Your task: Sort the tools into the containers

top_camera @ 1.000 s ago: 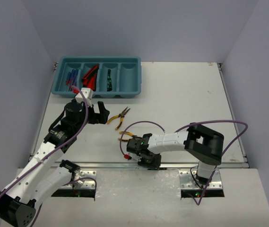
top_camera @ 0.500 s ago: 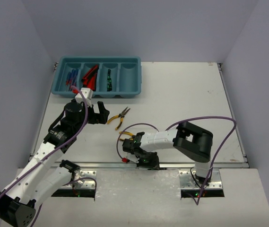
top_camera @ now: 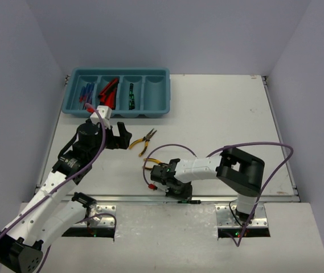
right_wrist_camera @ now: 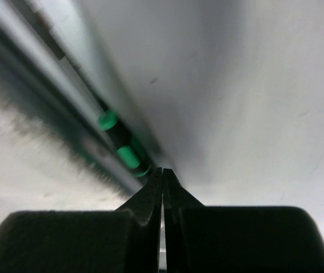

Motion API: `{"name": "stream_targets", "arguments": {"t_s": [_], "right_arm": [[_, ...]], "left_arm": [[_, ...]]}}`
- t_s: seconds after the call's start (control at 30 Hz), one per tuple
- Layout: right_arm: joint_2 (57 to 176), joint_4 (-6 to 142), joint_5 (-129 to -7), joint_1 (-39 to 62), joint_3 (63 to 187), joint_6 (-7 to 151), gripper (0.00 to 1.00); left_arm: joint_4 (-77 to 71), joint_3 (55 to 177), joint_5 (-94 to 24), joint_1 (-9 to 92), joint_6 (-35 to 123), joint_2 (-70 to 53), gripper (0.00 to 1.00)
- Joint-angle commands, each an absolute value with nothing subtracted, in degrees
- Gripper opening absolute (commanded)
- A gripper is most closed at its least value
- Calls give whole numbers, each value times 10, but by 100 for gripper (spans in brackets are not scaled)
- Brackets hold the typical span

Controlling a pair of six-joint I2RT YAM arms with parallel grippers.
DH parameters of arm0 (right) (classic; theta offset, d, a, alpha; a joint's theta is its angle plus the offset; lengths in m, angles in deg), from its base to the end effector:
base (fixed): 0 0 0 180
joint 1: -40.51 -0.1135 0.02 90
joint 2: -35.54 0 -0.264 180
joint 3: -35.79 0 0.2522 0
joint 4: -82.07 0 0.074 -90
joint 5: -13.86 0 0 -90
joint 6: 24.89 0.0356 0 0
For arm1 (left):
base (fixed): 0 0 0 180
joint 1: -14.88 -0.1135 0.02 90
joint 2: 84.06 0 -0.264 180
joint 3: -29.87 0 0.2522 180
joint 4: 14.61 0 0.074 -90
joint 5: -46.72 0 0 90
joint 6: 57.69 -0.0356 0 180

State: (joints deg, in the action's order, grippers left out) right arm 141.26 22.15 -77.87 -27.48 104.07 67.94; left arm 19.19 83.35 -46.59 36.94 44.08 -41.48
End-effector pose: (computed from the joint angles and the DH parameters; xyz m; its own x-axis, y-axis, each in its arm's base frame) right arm 0.1051 0.2571 0.1056 -0.4171 -0.9000 0.1265 -0.9087 0.4160 -0.0362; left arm 0.1622 -0.0635 0.2972 -0.4195 -0.0497 -0.9064 0.2452 0.9552 -0.1659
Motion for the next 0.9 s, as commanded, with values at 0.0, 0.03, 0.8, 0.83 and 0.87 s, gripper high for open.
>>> {"name": "stream_targets", "arguments": {"t_s": [0.0, 0.03, 0.8, 0.83, 0.87], "right_arm": [[1408, 292, -840, -268, 1017, 691, 0], [1406, 292, -844, -268, 1017, 691, 0], [1314, 205, -788, -251, 1003, 670, 34], [1312, 201, -777, -251, 998, 665, 36], [1309, 191, -765, -251, 996, 661, 38]], "left_arm": [[180, 845, -463, 371, 433, -428, 100], [180, 845, -463, 371, 433, -427, 100], [177, 842, -451, 370, 436, -434, 100], [177, 842, -451, 370, 436, -435, 100], [178, 842, -451, 370, 435, -435, 100]]}}
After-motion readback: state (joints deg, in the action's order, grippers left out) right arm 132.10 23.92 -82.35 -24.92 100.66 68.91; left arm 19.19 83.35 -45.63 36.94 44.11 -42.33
